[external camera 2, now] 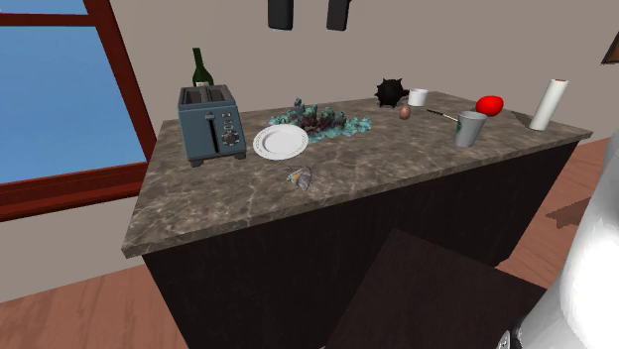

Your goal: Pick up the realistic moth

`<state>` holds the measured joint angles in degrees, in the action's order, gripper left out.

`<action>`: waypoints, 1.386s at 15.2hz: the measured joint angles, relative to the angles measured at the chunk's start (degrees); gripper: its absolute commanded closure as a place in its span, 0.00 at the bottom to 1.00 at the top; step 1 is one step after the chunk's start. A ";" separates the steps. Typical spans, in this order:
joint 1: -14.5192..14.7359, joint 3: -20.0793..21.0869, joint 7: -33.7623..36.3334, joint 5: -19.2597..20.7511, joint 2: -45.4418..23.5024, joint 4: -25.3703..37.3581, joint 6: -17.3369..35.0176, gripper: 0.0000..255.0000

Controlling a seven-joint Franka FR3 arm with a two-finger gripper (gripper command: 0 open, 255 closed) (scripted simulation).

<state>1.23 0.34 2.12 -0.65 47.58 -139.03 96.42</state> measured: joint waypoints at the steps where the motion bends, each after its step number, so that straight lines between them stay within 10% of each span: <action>1: 0.00 0.00 0.00 0.00 0.00 0.00 0.00 0.00; 21: -6.16 -6.85 -2.14 5.54 -39.10 10.97 20.21 0.00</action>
<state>-4.94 -6.51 -0.02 4.89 8.48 -128.06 116.63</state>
